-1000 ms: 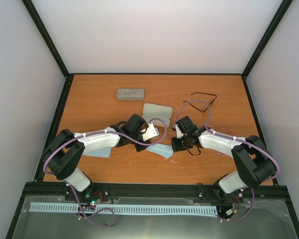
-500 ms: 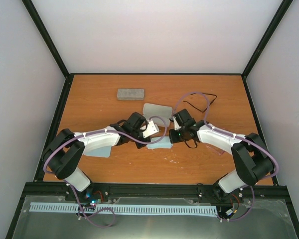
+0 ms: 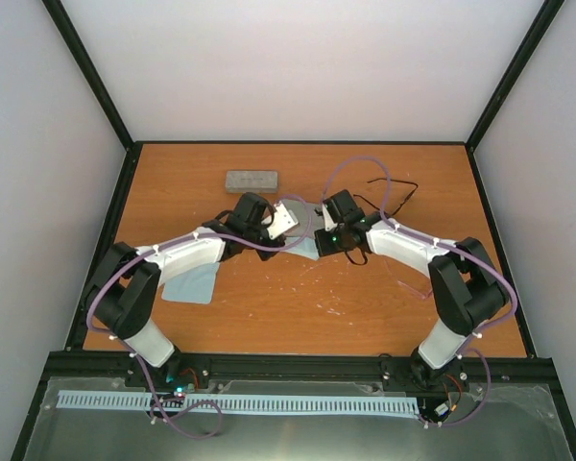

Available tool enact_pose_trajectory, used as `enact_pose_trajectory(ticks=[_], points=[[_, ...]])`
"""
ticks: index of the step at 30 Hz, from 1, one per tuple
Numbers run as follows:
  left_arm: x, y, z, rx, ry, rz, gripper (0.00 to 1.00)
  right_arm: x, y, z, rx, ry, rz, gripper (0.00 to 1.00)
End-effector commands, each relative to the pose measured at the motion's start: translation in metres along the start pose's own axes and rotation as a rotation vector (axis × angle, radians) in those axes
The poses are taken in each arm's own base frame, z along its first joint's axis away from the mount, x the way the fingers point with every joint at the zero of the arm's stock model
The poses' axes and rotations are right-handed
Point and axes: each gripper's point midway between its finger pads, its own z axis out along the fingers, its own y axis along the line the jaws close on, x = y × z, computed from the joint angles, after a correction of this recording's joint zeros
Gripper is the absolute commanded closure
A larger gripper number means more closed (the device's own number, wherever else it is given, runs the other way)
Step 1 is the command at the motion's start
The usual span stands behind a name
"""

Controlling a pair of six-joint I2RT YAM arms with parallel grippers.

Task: Organize the sunglasses
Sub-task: Pick up the glasses cleaning cloth from the center of the board, then place the glasses cleaning cloth in the sunglasses case.

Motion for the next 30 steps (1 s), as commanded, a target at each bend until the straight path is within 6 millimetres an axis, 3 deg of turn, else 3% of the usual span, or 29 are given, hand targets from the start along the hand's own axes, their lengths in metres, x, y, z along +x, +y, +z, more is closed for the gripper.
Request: enact_pose_trajectory(ticks=[1,10,17,30], points=[[-0.017,0.022,0.003,-0.006,-0.040,0.015,1.00,-0.022,-0.002,0.001,0.008,-0.021,-0.023,0.97],[-0.020,0.047,0.011,0.002,-0.050,0.002,1.00,-0.049,-0.009,0.010,-0.006,-0.020,-0.021,0.97],[-0.017,0.063,0.024,0.019,-0.038,-0.014,1.00,-0.054,-0.014,0.028,-0.022,0.020,-0.014,0.97],[-0.010,0.066,0.046,0.067,-0.013,-0.027,1.00,-0.069,-0.030,0.037,0.003,-0.002,0.020,0.97]])
